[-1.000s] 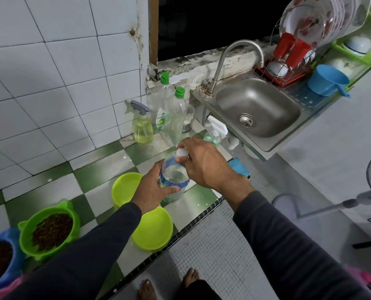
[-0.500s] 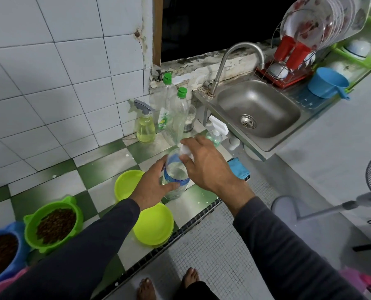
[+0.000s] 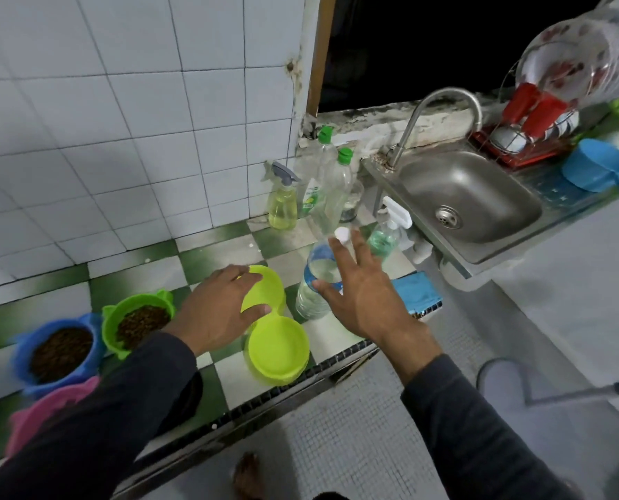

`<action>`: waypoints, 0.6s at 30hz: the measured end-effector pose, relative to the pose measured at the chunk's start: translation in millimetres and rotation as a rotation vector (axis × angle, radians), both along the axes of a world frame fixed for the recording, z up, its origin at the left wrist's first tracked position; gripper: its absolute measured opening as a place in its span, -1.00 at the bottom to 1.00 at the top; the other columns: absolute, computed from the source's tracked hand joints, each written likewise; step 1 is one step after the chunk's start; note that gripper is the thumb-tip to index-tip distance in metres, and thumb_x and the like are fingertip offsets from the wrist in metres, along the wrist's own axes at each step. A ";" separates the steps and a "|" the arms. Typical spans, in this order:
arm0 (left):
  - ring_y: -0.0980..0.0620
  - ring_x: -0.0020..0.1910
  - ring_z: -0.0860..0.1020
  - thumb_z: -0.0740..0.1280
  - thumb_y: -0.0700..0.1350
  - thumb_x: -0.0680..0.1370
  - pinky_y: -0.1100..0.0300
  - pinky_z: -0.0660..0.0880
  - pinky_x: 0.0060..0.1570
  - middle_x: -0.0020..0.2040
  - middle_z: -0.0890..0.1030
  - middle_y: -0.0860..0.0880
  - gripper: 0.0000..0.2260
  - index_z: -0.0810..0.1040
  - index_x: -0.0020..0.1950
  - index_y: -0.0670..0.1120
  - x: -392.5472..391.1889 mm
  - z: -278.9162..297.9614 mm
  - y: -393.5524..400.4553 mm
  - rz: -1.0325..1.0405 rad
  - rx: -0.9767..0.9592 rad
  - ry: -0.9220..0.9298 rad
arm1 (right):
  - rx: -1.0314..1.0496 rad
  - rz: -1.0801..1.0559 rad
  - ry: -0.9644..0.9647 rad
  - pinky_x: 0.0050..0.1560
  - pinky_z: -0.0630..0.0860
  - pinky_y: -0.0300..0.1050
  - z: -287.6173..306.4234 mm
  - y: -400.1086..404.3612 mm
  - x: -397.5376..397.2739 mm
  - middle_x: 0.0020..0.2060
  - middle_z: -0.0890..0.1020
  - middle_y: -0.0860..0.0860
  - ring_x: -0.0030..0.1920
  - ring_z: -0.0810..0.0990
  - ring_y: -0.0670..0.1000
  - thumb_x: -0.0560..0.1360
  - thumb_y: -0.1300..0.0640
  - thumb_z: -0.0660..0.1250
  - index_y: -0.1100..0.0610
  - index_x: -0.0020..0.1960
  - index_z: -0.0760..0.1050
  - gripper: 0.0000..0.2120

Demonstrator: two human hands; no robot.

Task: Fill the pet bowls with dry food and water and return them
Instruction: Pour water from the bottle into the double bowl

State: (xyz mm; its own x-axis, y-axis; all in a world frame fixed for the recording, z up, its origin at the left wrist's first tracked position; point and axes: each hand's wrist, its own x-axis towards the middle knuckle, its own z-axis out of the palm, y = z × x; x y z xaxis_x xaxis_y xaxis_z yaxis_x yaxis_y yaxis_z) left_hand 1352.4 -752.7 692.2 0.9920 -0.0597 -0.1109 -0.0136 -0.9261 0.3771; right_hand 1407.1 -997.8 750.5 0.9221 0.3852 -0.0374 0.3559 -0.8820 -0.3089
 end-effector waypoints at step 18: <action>0.05 0.18 0.54 0.30 0.28 0.59 0.12 0.44 0.16 0.28 0.57 0.04 -0.55 0.52 0.38 0.08 -212.7 38.9 -10.6 0.393 0.182 0.063 | -0.219 0.376 0.170 0.42 0.31 0.15 -34.5 5.1 -117.2 0.43 0.38 0.22 0.42 0.35 0.25 0.60 -0.30 0.16 0.11 0.51 0.27 -0.35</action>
State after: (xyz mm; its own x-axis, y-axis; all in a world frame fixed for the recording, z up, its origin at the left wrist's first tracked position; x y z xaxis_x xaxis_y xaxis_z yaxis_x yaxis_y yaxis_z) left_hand 1139.7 -763.3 731.1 0.9264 0.3471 -0.1461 0.3710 -0.9078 0.1957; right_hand 1289.9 -992.6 716.0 0.6938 0.6576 -0.2936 0.6240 -0.7525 -0.2108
